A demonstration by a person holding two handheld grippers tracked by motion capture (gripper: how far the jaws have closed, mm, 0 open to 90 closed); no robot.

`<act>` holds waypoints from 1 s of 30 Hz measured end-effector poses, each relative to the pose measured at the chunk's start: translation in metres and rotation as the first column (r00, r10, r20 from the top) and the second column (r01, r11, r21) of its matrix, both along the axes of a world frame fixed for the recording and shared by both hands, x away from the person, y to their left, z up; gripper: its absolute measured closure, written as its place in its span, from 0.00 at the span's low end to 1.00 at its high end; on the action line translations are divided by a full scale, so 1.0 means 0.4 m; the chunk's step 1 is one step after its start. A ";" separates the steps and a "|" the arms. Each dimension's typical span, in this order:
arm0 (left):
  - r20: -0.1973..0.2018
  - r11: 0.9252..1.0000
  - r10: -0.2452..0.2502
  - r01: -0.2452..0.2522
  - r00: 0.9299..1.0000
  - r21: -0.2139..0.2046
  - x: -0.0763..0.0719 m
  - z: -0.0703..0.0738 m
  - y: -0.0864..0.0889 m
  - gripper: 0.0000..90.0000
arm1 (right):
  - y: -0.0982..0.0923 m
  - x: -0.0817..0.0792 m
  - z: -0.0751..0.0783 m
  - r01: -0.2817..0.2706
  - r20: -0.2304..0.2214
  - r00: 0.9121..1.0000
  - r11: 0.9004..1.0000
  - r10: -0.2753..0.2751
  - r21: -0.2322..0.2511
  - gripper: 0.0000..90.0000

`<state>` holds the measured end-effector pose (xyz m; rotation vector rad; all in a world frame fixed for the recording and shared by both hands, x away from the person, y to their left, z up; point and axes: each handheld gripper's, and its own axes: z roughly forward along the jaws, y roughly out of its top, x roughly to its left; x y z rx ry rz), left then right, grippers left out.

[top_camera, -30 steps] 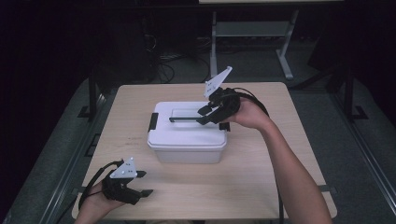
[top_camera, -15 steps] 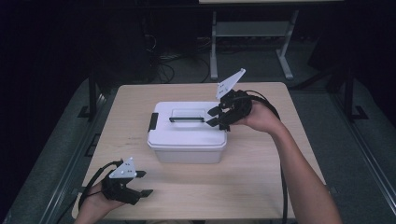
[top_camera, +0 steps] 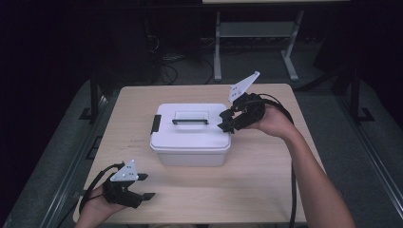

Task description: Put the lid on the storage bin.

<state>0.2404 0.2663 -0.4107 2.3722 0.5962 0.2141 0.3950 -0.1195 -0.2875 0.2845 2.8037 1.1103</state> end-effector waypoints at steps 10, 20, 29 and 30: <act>0.002 1.000 -0.003 0.003 1.000 0.003 0.000 0.002 0.001 0.35 | -0.029 -0.009 -0.004 0.025 -0.008 1.000 1.000 -0.025 0.002 0.62; 0.001 1.000 -0.003 0.003 1.000 0.004 0.000 0.001 -0.001 0.35 | -0.059 -0.023 -0.006 0.048 -0.013 0.999 0.999 -0.048 0.003 0.62; 0.000 1.000 -0.006 0.006 1.000 0.007 0.000 0.000 -0.004 0.34 | -0.092 -0.034 -0.009 0.066 -0.004 0.998 0.998 -0.066 -0.004 0.61; 0.000 1.000 -0.007 0.007 1.000 0.008 0.000 0.000 -0.004 0.35 | -0.095 -0.036 -0.009 0.070 -0.009 0.998 0.998 -0.070 -0.004 0.61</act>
